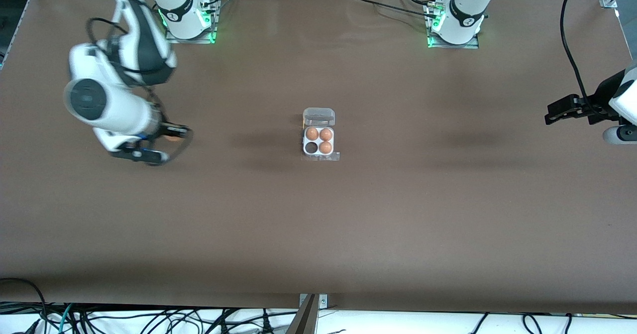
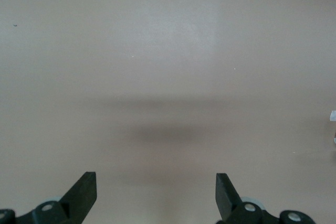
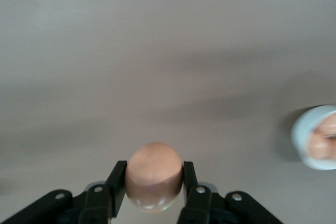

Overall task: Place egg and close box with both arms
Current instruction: 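Lift the egg and carry it to the clear egg box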

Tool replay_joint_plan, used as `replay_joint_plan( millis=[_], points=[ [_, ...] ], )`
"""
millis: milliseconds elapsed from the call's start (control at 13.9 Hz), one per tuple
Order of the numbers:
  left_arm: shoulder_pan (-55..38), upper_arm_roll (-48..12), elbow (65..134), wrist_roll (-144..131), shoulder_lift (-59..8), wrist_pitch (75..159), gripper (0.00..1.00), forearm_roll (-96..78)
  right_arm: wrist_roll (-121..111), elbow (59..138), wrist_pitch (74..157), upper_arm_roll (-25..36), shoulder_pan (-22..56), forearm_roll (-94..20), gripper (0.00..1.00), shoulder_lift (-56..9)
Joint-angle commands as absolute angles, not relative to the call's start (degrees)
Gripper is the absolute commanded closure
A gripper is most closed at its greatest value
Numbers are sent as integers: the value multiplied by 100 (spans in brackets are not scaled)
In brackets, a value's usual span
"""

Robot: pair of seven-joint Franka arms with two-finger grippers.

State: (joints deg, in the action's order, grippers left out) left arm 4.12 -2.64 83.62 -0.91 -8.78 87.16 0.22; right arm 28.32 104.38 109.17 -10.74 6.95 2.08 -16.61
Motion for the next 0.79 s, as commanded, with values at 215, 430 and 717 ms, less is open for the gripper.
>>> replay_joint_plan(
  millis=[215,430,717],
  points=[
    [404,-272,8244,0,-896,8622,0,123,5068,8466,10793,-1125,2098,70,62,-3381],
    [404,-272,8253,9,-905,8622,0,123,5895,7867,10881,-1125,2644,70,62,-3936],
    [413,-272,8253,9,-905,8622,0,114,6257,7840,11302,-1125,3014,-157,62,-4095]
  ],
)
